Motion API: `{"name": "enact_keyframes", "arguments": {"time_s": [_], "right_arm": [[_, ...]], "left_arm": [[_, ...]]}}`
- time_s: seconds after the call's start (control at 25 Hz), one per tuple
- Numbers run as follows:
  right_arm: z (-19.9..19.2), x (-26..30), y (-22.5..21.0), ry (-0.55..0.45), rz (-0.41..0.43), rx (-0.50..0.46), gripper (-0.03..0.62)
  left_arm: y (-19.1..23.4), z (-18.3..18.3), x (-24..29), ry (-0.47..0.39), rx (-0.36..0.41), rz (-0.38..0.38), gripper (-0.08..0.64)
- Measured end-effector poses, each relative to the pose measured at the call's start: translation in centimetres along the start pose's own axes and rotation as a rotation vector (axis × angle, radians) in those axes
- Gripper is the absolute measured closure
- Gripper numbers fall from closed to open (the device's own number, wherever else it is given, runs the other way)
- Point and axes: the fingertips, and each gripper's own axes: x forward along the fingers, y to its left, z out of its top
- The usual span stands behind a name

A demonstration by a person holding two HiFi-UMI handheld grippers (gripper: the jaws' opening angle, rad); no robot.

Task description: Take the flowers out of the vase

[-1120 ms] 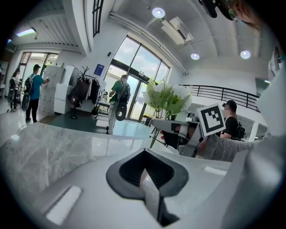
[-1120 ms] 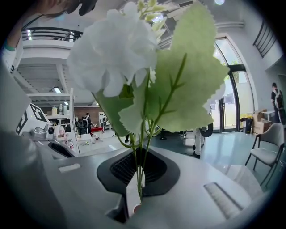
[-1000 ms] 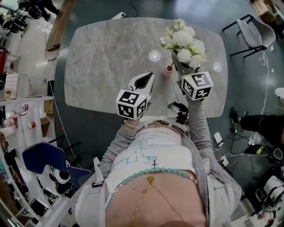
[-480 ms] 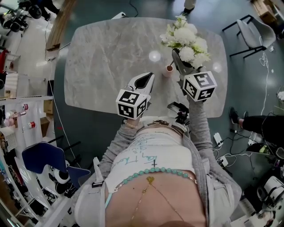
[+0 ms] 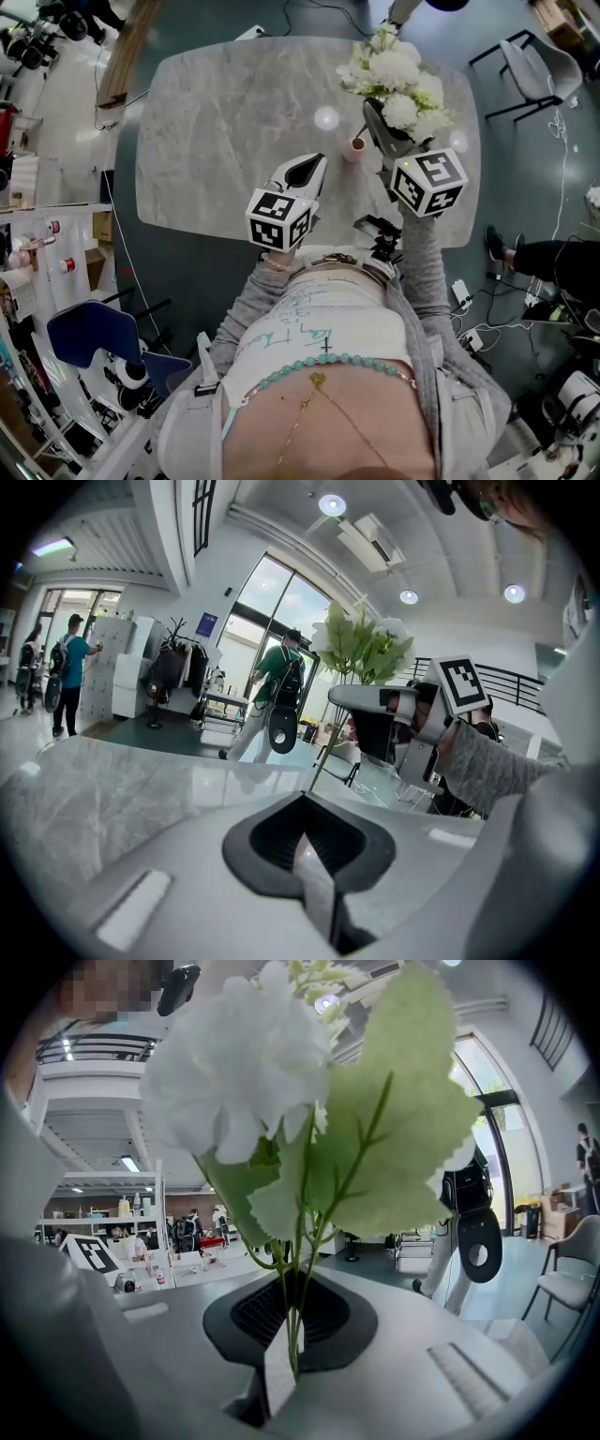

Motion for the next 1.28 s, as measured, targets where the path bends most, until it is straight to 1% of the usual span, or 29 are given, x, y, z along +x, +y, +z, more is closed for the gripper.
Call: {"name": "enact_keyframes", "arguments": {"time_s": [0.24,0.72,1.28], "right_arm": [[1.1,-0.2,0.5,-0.014,0.013,0.003,0.557],[1.8,-0.7,0.8,-0.013,0.014,-0.007,0.557],[1.5,-0.5,0.9,0.002,0.016,-0.009,0.558]], "left_arm": [[0.1,-0.2,0.2,0.002,0.004,0.001,0.56],[-0.2,0.1,0.2,0.0,0.01,-0.008,0.56],[-0.1,0.2,0.1,0.001,0.015,-0.005,0.558]]}}
